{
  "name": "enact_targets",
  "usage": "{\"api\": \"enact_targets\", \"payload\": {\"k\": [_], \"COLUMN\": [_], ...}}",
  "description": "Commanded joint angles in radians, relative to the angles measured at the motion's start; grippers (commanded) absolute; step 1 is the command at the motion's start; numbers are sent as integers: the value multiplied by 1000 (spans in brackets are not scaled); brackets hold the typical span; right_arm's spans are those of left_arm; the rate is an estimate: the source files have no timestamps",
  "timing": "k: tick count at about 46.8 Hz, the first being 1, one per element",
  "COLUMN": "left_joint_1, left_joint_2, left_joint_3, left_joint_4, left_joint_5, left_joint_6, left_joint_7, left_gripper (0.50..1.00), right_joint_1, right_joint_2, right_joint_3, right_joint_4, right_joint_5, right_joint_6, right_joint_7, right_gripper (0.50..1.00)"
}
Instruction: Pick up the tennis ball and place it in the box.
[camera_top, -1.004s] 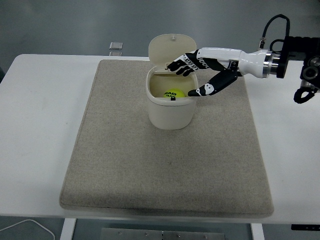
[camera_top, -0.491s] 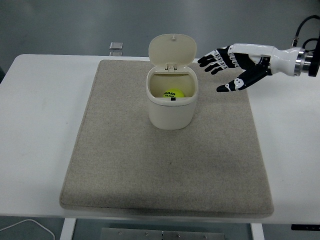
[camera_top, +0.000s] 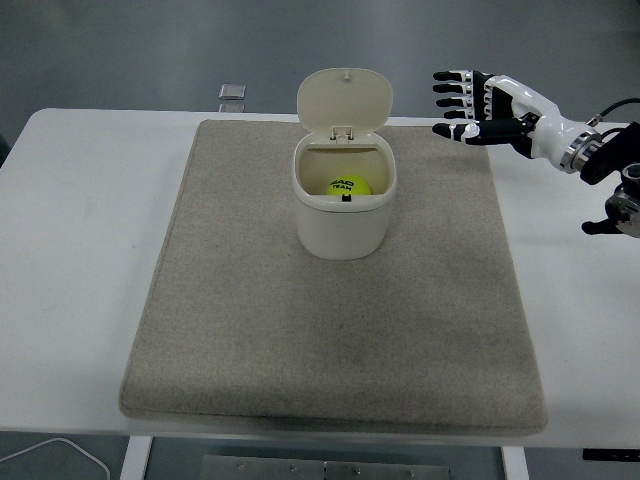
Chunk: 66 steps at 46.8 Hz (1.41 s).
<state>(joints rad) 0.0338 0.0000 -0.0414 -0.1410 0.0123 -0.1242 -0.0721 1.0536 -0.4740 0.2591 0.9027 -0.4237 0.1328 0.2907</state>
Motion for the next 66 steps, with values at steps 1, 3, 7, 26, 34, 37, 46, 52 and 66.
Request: {"api": "enact_targets", "payload": {"k": [1,3,7,26,34,37,46,52,66], "left_joint_1": [0,0,0,0,0,0,0,0,0], "left_joint_2": [0,0,0,0,0,0,0,0,0], "left_joint_3": [0,0,0,0,0,0,0,0,0], "left_joint_4": [0,0,0,0,0,0,0,0,0], "left_joint_5": [0,0,0,0,0,0,0,0,0], "left_joint_6": [0,0,0,0,0,0,0,0,0], "left_joint_7": [0,0,0,0,0,0,0,0,0], "left_gripper": [996,996,996,996,996,996,996,996,996], "right_joint_1": [-10,-14,-21,-57,-76,-76,-98,-99,-98], "right_joint_2": [28,34,38,80,83,83,101,87,75], "right_joint_3": [0,0,0,20,65,72,121,123,124], "right_joint_4": [-13,-18,-18,-62,-64,-62,-67,-73,-73], "right_joint_5": [104,160,272,663,671,675,677,677,675], "right_joint_6": [-16,-21,-21,-5,-5,-5,-19,-16,-12], "right_joint_7": [-1,-1,-1,-137,-147,-147,-136,-136,-136], "right_gripper": [864,864,864,866,866,866,930,930,930]}}
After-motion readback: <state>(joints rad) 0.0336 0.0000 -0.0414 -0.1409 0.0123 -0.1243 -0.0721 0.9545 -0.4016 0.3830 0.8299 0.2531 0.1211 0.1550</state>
